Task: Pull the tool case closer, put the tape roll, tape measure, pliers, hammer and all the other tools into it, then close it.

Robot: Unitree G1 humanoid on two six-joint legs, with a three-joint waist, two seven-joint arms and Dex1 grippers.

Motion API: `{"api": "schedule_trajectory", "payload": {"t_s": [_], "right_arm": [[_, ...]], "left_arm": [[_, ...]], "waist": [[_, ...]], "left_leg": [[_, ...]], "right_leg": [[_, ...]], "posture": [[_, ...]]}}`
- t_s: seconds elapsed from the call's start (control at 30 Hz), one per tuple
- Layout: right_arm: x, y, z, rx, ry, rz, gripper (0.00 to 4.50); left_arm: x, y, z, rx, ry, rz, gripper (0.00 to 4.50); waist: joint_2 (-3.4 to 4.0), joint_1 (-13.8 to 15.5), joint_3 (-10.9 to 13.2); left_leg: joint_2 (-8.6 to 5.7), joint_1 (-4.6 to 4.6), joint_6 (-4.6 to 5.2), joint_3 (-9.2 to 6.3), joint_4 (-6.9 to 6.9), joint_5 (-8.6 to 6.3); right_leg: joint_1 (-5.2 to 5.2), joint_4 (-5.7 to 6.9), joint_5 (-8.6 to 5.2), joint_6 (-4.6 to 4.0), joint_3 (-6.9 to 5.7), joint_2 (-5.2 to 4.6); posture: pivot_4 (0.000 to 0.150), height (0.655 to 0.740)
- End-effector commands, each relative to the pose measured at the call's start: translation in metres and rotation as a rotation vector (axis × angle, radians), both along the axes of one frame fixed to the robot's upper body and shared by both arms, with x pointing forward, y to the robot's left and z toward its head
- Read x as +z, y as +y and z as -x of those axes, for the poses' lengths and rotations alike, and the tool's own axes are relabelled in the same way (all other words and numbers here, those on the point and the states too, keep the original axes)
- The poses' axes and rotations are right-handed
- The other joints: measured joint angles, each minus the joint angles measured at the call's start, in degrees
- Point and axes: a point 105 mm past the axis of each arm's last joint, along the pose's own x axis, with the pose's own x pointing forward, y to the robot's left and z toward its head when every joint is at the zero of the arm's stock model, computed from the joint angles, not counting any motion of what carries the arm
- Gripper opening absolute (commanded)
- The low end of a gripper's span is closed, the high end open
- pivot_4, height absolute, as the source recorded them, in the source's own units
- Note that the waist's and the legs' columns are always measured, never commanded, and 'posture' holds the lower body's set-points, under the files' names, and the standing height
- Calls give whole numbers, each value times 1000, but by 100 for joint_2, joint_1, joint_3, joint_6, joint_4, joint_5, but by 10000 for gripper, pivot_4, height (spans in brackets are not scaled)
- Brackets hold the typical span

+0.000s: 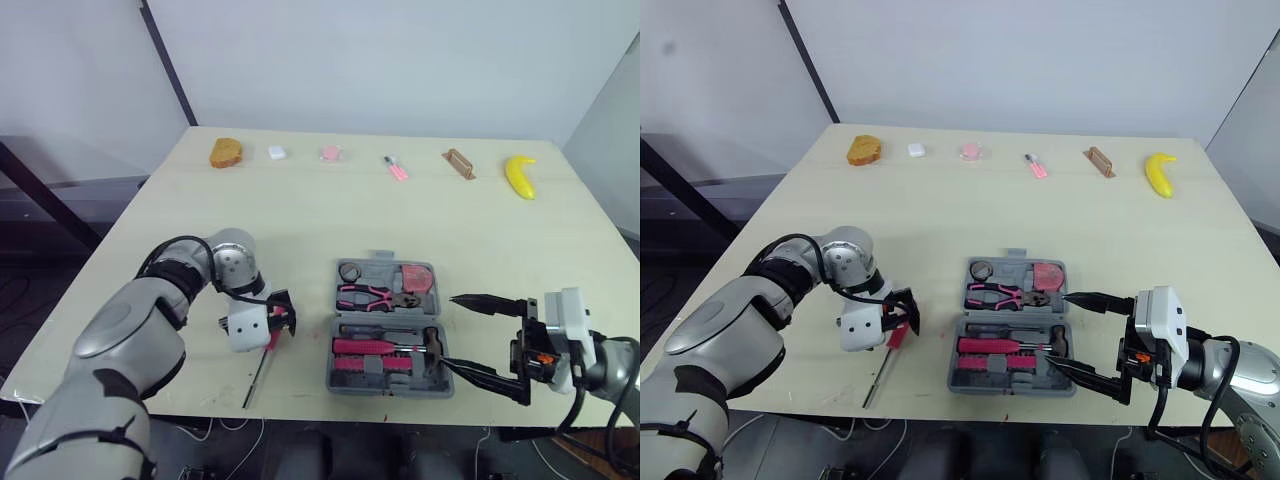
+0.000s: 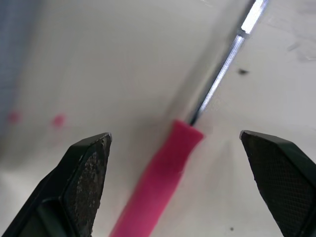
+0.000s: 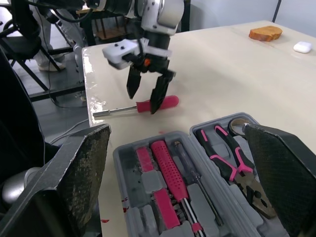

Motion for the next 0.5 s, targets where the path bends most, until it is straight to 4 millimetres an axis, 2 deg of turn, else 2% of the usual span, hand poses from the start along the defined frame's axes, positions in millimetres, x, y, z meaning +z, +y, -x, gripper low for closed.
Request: {"api": "schedule_trajectory", "payload": {"t_s": [0.03, 0.13, 0.23, 0.33, 0.4, 0.47, 0.5], "right_arm": [[9, 1, 6, 8, -38, 3, 45000], [9, 0, 6, 4, -37, 6, 45000], [9, -1, 5, 4, -38, 9, 45000], [8, -1, 3, 9, -42, 11, 45000], [8, -1, 2, 12, -44, 10, 45000], [8, 0, 0, 16, -46, 8, 45000], [8, 1, 0, 19, -47, 8, 45000]], "left_arm": [[1, 1, -6, 3, -40, -7, 31138], [1, -2, -12, 30, -68, 12, 14719], [2, 3, -12, 58, -73, 20, 3181], [6, 17, -14, 157, -80, 26, 3241], [9, 33, -13, 222, -83, -1, 3241], [16, 51, -9, 357, -73, 18, 3241], [19, 58, -8, 481, -46, 42, 3241]], "waist": [[0, 0, 0], [0, 3, 0], [0, -4, -1], [-1, -6, -1], [-1, -42, 0], [-1, -80, 0], [-1, -108, 0]], "left_leg": [[0, 0, 0, -1, 0, 0], [0, 1, 0, 0, 0, 0], [0, 2, 0, -2, 3, 0], [1, 3, 0, -2, 5, 0], [3, 3, 0, -2, 6, 0], [5, 4, 0, -2, 5, 0], [7, 4, 0, -2, 5, 0]], "right_leg": [[0, 0, 0, 0, 0, 0], [0, 3, 1, 1, 0, -1], [1, 7, 2, 3, -1, 0], [1, 11, 2, 2, -1, 0], [1, 12, 2, 2, -2, 3], [1, 12, 2, 2, -1, 6], [0, 15, 2, 1, 0, 5]], "posture": [[1500, 7400], [1500, 7400], [1500, 7400], [1500, 7400], [1500, 7400], [1500, 7400], [1500, 7400]]}}
